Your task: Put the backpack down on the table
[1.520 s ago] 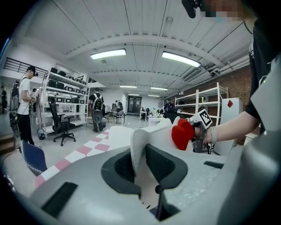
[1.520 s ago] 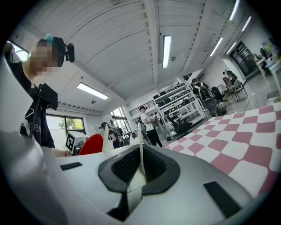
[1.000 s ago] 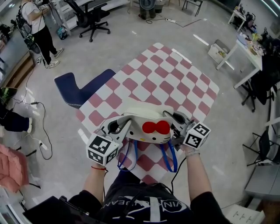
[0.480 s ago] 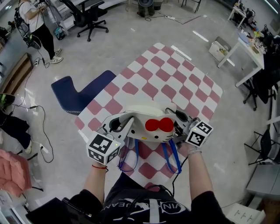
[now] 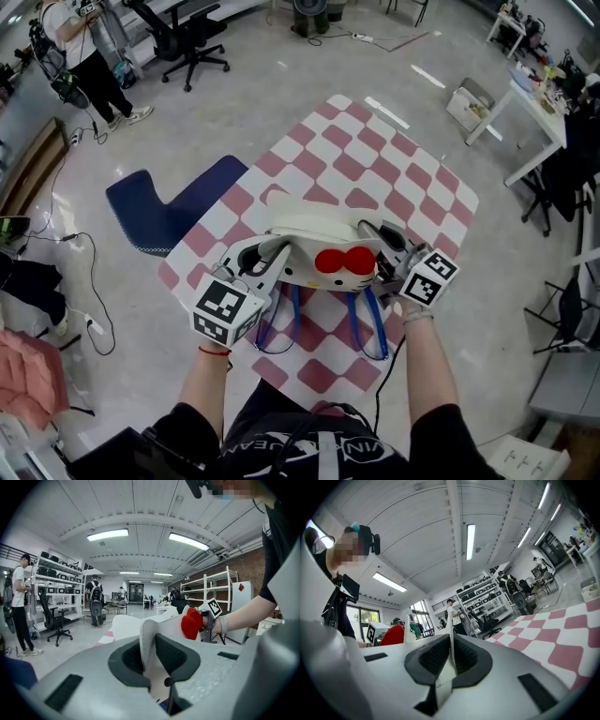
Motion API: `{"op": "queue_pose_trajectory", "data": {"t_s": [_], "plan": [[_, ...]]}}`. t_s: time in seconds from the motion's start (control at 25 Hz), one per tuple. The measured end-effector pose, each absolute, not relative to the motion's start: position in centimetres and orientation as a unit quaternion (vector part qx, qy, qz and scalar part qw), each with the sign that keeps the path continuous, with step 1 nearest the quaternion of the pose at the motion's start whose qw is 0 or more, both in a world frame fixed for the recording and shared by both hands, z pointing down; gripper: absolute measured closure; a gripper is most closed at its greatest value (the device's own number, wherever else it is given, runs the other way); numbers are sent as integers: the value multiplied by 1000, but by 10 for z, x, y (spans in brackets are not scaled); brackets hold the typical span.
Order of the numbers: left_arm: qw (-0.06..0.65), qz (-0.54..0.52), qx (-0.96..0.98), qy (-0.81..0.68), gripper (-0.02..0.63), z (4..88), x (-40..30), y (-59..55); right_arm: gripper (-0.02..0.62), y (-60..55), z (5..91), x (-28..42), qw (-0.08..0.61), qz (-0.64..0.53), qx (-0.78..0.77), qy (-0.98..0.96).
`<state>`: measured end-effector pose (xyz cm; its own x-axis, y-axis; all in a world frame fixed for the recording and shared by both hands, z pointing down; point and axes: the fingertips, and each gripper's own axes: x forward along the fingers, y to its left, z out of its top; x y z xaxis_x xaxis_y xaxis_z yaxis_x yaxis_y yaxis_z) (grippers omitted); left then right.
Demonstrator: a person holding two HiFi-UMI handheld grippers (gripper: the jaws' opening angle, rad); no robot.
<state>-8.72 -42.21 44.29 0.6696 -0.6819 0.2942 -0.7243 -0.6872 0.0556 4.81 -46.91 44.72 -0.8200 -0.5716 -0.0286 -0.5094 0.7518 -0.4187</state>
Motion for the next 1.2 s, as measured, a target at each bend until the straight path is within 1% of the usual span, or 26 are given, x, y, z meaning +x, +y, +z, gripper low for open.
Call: {"op": "queue_pose_trajectory", "data": {"t_s": [0.32, 0.44, 1.0, 1.2], "plan": [[74, 129, 913, -380, 551, 445, -85, -427, 580, -475, 445, 49, 91, -156, -281, 942], [77, 133, 914, -374, 551, 451, -83, -420, 580, -472, 450, 49, 84, -155, -275, 945], [85, 131, 920, -360, 551, 455, -75, -402, 571, -458, 456, 56, 91, -161, -270, 945], [76, 142, 919, -360, 551, 458, -75, -396, 571, -451, 457, 56, 81, -155, -270, 947]]}}
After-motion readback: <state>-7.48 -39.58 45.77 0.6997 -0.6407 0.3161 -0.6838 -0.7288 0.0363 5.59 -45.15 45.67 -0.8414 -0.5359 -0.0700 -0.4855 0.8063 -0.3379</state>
